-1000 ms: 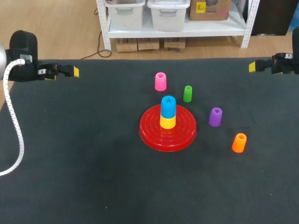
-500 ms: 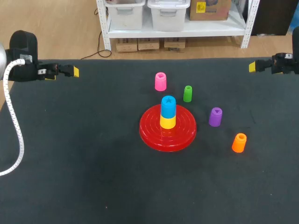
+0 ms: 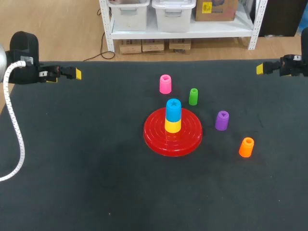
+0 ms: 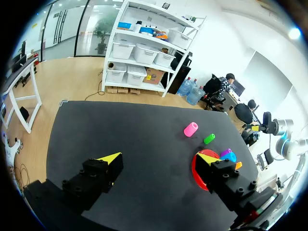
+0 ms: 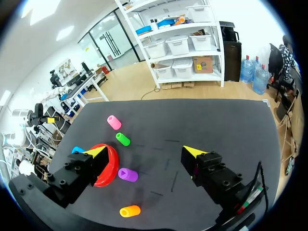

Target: Pick up and stack the cylinders on the red base in this order: pink,purple,orange,green

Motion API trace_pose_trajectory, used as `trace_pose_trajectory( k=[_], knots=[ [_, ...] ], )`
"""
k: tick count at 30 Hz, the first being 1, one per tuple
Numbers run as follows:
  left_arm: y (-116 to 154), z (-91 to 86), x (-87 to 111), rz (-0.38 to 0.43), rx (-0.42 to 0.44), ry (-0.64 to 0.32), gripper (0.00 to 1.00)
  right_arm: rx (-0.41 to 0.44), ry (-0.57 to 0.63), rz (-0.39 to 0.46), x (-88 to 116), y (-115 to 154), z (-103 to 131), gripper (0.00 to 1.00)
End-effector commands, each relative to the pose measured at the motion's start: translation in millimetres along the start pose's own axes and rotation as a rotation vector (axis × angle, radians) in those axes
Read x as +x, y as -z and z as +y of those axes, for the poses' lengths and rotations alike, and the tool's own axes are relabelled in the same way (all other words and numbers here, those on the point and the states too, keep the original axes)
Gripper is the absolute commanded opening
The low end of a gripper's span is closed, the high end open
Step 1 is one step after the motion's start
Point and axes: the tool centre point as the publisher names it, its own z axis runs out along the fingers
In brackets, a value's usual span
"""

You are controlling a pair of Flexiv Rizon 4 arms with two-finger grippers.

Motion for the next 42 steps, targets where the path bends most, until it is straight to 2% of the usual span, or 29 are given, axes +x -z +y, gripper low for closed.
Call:
trace_pose_trajectory(
  k=[1,31,34,39,42],
  knots=[
    [0,0.0,0.0,0.000,0.000,0.000,1.00,0.000,0.000,0.000,0,0,0,1.00],
    [0,0.0,0.0,0.000,0.000,0.000,1.00,0.000,0.000,0.000,0,0,0,1.00],
    [4,3.7,-1.2,0.004,0.064,-0.079,1.00,0.000,0.000,0.000,0,0,0,1.00],
    [18,-4.8,-0.3,-0.052,0.248,-0.317,1.00,0.000,0.000,0.000,0,0,0,1.00],
    [26,-11.7,3.2,-0.068,0.352,-0.423,1.00,0.000,0.000,0.000,0,0,0,1.00]
  ],
)
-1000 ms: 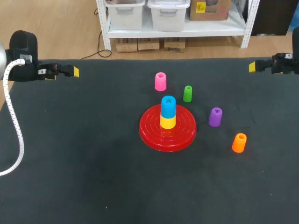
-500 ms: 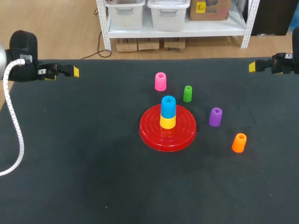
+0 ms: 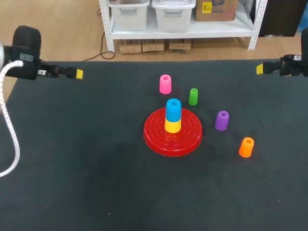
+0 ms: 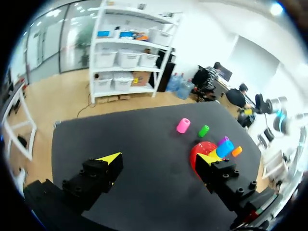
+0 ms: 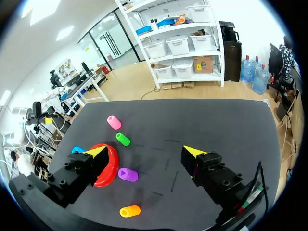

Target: Pick up and stack the cylinders on the red base in this order: pink,purple,orange,green

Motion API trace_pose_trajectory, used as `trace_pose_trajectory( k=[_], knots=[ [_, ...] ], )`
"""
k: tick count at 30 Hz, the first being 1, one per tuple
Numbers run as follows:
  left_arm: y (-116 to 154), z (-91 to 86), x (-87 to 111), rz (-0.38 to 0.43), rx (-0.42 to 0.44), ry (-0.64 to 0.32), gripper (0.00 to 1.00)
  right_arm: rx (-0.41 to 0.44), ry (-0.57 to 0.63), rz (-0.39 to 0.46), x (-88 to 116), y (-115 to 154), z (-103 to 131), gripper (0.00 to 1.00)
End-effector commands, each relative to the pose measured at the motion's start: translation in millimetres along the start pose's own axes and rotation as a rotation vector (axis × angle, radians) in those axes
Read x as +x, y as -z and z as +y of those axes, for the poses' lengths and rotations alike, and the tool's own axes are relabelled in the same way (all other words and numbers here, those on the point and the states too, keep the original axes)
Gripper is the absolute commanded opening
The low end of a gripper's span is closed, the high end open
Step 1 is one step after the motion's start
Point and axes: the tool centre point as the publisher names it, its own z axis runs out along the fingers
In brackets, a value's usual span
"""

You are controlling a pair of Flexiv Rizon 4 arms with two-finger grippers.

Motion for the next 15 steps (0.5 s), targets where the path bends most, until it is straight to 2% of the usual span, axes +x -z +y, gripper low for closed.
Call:
trace_pose_trajectory(
  k=[1,4,7,15],
  knots=[
    [20,-5.0,11.5,-0.098,0.265,-0.258,1.00,0.000,0.000,0.000,0,0,0,1.00],
    [21,-13.1,13.1,-0.082,0.341,-0.343,1.00,0.000,0.000,0.000,0,0,0,1.00],
    [21,-25.0,12.6,-0.042,0.381,-0.443,1.00,0.000,0.000,0.000,0,0,0,1.00],
    [4,-43.8,14.0,0.024,0.401,-0.562,1.00,0.000,0.000,0.000,0,0,0,1.00]
  ],
)
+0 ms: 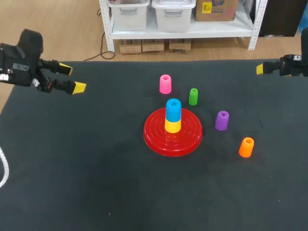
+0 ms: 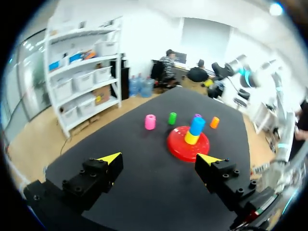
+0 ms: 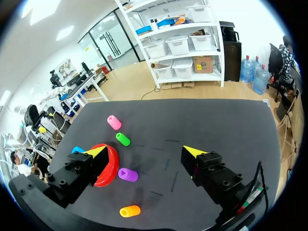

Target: Pick up and stack the cylinders on the red base in this order: pink,purple,orange,green

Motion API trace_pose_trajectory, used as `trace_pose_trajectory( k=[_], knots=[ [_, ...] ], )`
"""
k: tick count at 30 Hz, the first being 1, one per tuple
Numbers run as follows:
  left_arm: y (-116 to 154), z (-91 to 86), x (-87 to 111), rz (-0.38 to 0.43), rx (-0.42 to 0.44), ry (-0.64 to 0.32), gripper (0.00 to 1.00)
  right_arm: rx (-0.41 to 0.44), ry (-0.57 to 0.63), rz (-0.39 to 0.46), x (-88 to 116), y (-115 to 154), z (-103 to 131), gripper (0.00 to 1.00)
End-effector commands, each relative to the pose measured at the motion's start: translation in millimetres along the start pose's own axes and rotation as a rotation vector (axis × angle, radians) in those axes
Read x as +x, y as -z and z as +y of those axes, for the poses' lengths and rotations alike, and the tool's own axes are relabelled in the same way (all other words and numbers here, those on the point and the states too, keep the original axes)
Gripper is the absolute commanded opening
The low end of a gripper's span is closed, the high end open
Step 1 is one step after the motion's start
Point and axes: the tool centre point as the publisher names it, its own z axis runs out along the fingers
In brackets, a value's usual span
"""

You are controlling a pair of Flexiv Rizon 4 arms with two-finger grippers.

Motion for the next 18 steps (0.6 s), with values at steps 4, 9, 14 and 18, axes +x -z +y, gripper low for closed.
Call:
trace_pose_trajectory(
  k=[4,9,14,18],
  knots=[
    [-22,-2.4,-2.1,0.076,0.165,-0.159,1.00,0.000,0.000,0.000,0,0,0,1.00],
    [-37,7.6,-2.4,0.127,0.103,-0.096,1.00,0.000,0.000,0.000,0,0,0,1.00],
    [-42,22.6,-1.3,0.140,0.033,-0.059,1.00,0.000,0.000,0.000,0,0,0,1.00],
    [-43,24.9,-0.4,0.168,0.035,-0.097,1.00,0.000,0.000,0.000,0,0,0,1.00]
  ],
)
